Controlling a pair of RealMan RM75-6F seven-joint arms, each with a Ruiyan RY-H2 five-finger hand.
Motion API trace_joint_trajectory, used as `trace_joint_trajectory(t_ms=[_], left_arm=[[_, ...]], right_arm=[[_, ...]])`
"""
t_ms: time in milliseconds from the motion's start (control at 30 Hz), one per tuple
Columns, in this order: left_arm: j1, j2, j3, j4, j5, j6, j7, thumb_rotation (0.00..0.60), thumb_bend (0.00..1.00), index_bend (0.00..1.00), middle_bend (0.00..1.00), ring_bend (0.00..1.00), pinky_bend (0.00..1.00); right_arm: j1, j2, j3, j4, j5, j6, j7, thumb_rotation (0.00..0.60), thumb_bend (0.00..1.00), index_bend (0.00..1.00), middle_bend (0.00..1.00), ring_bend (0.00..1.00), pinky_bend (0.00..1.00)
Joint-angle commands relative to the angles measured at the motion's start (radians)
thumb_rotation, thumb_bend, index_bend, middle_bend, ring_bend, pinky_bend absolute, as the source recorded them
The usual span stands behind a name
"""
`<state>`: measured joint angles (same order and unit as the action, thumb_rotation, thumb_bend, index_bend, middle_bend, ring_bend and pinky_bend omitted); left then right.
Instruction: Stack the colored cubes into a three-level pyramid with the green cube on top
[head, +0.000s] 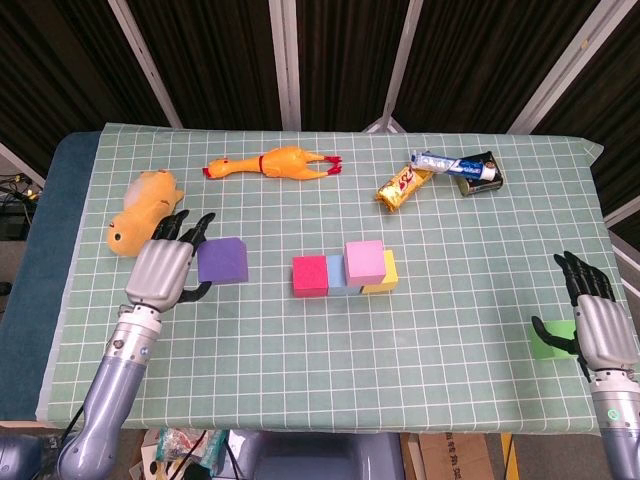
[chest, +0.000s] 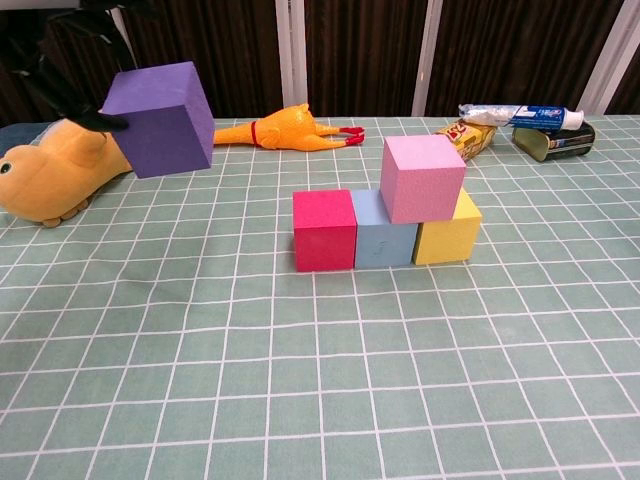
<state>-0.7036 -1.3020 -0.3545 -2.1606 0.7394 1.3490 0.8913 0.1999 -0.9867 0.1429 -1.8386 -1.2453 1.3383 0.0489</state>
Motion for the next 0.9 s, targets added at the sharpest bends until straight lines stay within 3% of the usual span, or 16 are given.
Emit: trace_joint_trajectory(t_ms=[33,367,900], left_arm=[[-0.09,-0.051,-0.054,0.006,-0.105,0.016,0.071,0.6,0.37,0.05,0.35,0.06,0.1],[-0.274,-0.193,-0.115,0.118,-0.31,0.062,0.168,0.6,0.37,0.06,0.36,0.06,0.1],[-0.442,-0.337,-0.125,0.266,-0.443,0.11,0.24,0.6,0.37,0.05,0.36,0.06,0.1]], right_arm=[[-0.001,0.002,0.004,-0.001,0.003,-0.006,0.012,0.6,0.34,0.0,0.0,0.0,0.0],[0.003,0.003,0.007,0.005,0.019,-0.044,0.045,0.6,0.34,0.0,0.0,0.0,0.0],[0.004,0.019,0.023,0.006,0.035,-0.085,0.124,0.6,0.35,0.0,0.0,0.0,0.0]])
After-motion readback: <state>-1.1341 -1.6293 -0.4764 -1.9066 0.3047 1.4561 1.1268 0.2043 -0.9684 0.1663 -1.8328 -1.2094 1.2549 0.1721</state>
